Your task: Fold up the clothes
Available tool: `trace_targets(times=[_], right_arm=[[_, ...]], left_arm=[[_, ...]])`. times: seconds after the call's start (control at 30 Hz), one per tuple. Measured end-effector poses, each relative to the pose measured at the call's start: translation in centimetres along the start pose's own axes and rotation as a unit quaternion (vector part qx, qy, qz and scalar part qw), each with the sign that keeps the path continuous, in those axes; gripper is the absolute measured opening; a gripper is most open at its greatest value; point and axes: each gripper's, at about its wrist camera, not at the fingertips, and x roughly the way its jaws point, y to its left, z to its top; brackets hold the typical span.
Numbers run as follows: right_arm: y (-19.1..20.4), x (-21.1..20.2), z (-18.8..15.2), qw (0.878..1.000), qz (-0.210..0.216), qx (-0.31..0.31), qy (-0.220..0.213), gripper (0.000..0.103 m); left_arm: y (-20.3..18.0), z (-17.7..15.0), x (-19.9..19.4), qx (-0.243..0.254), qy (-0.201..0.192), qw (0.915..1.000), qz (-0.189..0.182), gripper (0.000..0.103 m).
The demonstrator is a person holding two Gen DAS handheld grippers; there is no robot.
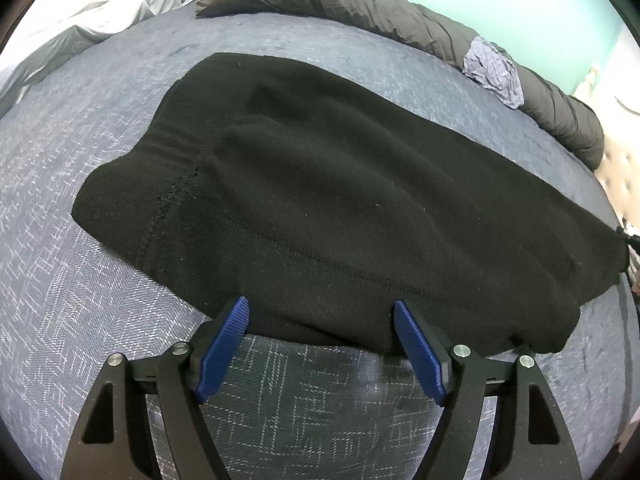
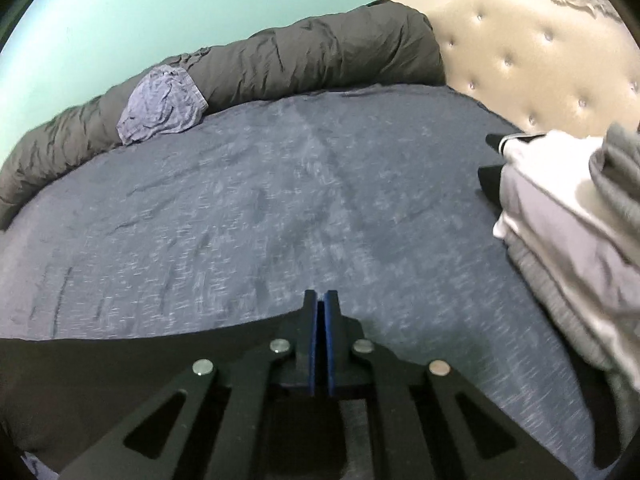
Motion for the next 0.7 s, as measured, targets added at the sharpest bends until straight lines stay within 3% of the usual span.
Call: trace_targets(times=[0.1, 0.2, 0.3, 0.37, 0.43, 0.57, 0.7], right_arm=[[0.0, 0.9, 0.1, 1.000, -0.004, 0.002, 0.009, 0.003], [0.0, 2.1, -0.7, 0.999, 0.021, 0.007, 0.037, 0.003], [-0.9, 1.4, -1.6, 0.998, 0.043, 0.024, 0.028, 0.007], [-1.9, 0.7, -2.3, 0.997, 0.058, 0.045, 0.021, 0.026], [-2.3, -0.2, -3.2, 0.995, 0.080, 0.054, 0.021, 0.033], [-2.7, -2.0, -5.2, 0.990, 0.126, 0.065, 0.025, 0.034], [-2.1, -2.2, -6.6, 0.988, 0.130, 0.066, 0.042, 0.034]], left_arm=[[-0.1, 0.0, 0.0, 0.002, 0.000, 1.0000, 0.004, 0.078], [-0.2, -0.1, 0.1, 0.003, 0.001, 1.0000, 0.006, 0.079], [-0.1, -0.1, 0.0, 0.001, 0.001, 1.0000, 0.006, 0.079], [-0.1, -0.1, 0.0, 0.001, 0.001, 1.0000, 0.005, 0.079], [0.0, -0.2, -0.1, -0.001, 0.001, 1.0000, 0.003, 0.079], [-0.1, -0.1, 0.0, -0.002, 0.001, 1.0000, 0.005, 0.079], [-0.2, -0.1, -0.1, -0.004, 0.000, 1.0000, 0.006, 0.079]])
